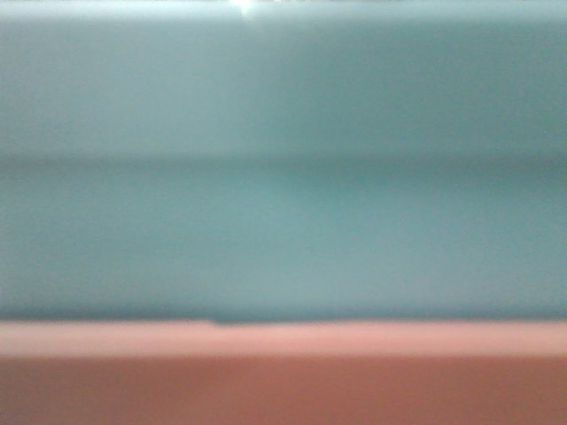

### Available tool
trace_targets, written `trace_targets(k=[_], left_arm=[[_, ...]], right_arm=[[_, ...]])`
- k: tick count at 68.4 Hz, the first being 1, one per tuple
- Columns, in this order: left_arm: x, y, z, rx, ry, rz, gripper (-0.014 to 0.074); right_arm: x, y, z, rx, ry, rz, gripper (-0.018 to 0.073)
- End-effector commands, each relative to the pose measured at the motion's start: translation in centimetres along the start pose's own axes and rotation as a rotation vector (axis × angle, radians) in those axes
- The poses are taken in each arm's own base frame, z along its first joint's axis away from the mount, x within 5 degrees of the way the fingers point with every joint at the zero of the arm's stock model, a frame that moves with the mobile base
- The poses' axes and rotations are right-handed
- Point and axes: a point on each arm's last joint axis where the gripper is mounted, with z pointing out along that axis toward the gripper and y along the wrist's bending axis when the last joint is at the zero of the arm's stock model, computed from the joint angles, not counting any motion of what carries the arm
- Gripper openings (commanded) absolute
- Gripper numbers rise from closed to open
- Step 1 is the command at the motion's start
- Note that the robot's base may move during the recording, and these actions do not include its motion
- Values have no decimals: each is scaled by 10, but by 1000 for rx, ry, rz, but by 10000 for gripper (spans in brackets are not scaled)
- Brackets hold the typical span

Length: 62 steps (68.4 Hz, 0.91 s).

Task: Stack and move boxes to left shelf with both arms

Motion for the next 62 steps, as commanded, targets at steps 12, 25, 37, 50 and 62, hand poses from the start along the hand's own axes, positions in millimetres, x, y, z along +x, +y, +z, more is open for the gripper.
trace_targets(k=[12,25,37,50,62], left_arm=[[6,5,-18,-15,12,7,-3],[6,5,-18,-15,12,7,-3],[6,5,-18,-15,12,7,-3],[6,5,-18,-15,12,7,-3],[6,5,-18,-15,12,7,-3]], right_arm=[[2,-6,-18,17,-20,-13,56],[2,-6,-18,17,-20,-13,56],[2,-6,-18,17,-20,-13,56],[2,-6,-18,17,-20,-13,56],[2,-6,-18,17,-20,-13,56]])
